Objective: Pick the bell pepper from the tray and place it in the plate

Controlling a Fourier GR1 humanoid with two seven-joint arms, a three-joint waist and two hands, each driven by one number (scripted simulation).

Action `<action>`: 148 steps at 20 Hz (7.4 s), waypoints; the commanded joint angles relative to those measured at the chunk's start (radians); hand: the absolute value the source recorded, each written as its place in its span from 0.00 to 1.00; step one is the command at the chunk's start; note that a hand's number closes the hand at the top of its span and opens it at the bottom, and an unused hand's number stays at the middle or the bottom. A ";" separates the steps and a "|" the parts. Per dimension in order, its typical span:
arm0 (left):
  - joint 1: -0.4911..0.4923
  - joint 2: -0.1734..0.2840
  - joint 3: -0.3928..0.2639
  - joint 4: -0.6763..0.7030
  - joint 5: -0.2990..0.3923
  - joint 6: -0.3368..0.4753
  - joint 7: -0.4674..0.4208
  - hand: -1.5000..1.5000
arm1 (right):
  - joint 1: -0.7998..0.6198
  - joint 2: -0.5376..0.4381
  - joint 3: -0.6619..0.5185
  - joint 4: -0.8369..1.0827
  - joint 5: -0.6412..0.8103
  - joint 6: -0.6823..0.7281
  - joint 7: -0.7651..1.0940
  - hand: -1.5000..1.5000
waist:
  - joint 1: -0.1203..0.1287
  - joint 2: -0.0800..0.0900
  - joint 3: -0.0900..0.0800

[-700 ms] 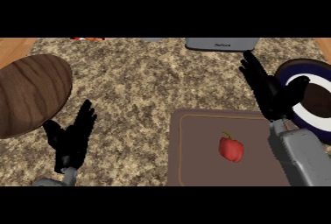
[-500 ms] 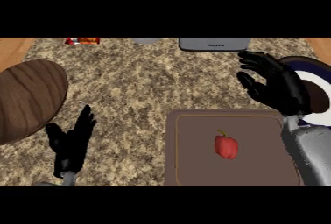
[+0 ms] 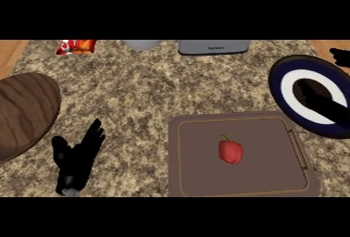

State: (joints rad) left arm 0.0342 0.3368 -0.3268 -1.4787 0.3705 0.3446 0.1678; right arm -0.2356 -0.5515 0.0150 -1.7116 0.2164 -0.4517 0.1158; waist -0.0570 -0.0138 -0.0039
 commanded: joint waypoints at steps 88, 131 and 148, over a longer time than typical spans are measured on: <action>-0.063 -0.202 0.150 0.038 -0.212 -0.272 0.027 0.50 | -0.363 0.397 -0.058 0.307 1.308 0.286 1.119 1.00 | 0.151 0.060 0.002; -0.051 -0.211 0.177 0.072 -0.227 -0.237 0.048 0.50 | -0.389 0.407 -0.992 0.642 1.708 -0.607 1.122 1.00 | 0.078 0.029 0.009; 0.010 -0.189 0.189 0.024 -0.212 -0.274 0.024 0.50 | -0.347 0.257 -0.798 0.885 1.012 -1.037 0.592 0.00 | 0.074 0.016 0.010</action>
State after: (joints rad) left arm 0.0149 0.1457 -0.1306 -1.4418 0.1567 0.0767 0.1845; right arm -0.6123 -0.3209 -0.8300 -0.7621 1.3311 -1.2941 0.7388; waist 0.0210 0.0054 0.0082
